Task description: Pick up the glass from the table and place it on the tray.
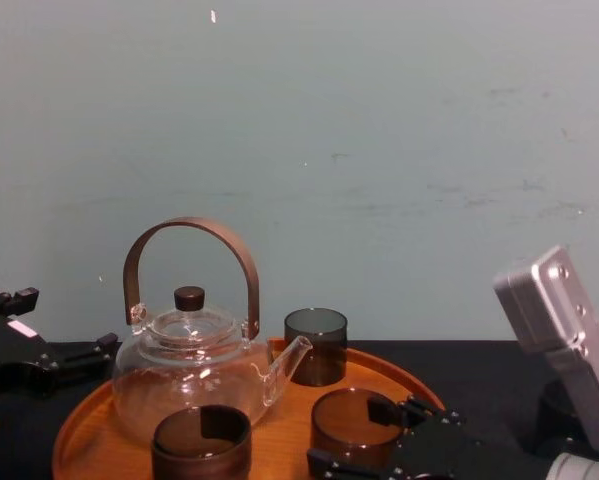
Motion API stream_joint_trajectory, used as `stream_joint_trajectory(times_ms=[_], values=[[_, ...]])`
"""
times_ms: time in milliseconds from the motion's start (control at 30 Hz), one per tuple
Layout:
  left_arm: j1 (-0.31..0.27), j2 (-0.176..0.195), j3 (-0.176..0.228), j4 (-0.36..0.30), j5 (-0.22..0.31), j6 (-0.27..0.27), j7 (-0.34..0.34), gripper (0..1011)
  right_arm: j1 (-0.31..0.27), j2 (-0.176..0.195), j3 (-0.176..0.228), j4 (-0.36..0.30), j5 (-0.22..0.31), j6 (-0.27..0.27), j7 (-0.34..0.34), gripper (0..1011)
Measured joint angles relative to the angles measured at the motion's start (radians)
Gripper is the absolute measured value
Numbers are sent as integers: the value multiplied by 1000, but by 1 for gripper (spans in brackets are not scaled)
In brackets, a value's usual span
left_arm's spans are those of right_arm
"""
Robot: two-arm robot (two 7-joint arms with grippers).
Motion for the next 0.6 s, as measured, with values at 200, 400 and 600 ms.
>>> stream_joint_trajectory(times_ms=[200, 400, 600], values=[[0, 0, 0, 0, 0, 0, 0, 1001, 2, -2, 0, 7, -9, -3, -5, 908], [0, 0, 0, 0, 0, 0, 0, 1001, 2, -1, 0, 6, -8, -3, -5, 908], [0, 0, 0, 0, 0, 0, 0, 1001, 2, -1, 0, 5, -7, -3, -4, 922]])
